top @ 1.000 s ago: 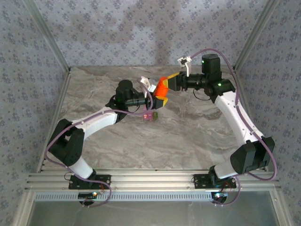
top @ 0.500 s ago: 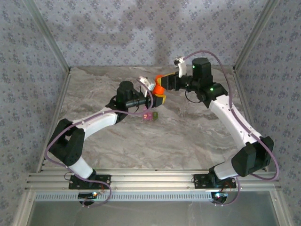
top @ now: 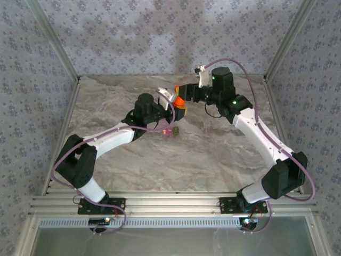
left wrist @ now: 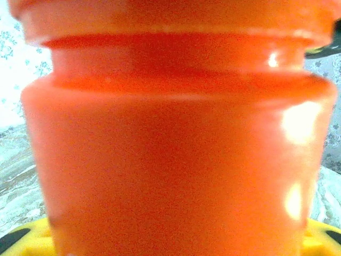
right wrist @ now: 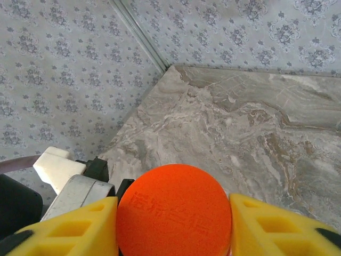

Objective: Sort the pills into containers

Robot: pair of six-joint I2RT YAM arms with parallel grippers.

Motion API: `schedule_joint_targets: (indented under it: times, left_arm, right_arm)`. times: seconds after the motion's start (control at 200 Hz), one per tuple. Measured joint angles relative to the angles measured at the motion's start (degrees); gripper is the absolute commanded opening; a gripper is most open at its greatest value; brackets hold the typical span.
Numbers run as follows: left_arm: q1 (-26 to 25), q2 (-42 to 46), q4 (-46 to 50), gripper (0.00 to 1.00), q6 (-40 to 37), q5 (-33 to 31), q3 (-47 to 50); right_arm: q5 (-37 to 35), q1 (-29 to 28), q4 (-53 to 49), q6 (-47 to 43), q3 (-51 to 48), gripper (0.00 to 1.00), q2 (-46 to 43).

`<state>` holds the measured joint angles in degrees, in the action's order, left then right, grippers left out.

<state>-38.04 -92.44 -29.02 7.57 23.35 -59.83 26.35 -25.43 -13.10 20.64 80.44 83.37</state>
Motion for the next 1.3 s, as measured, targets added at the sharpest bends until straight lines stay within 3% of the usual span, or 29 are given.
schedule_joint_targets:
  times: [0.085,0.365,0.58,0.745,0.914,1.299]
  left_arm:
    - [0.0,0.0,-1.8,0.00,-0.1,-0.1,0.0]
    - [-0.7,0.1,-5.1,0.00,-0.7,2.0,0.0]
    - [3.1,1.1,-6.9,0.00,-0.2,10.6,0.4]
    - [4.9,1.6,-5.9,0.00,1.3,19.1,-0.2]
    - [4.9,1.6,-4.3,0.00,2.2,25.0,-1.8]
    - [4.9,1.6,-3.7,0.00,2.6,27.9,-2.4]
  right_arm:
    - [0.4,0.7,0.0,0.6,-0.1,0.78,-0.3]
    - [7.6,7.5,-1.2,0.6,-3.1,0.81,-7.4]
    - [18.6,14.3,-3.5,-4.0,-0.1,0.81,-8.6]
    - [25.9,13.7,-8.0,-9.3,5.7,0.83,-4.0]
    - [28.8,11.0,-12.9,-13.7,10.4,0.84,-0.2]
    - [27.8,6.1,-20.9,-19.1,15.1,0.81,4.0]
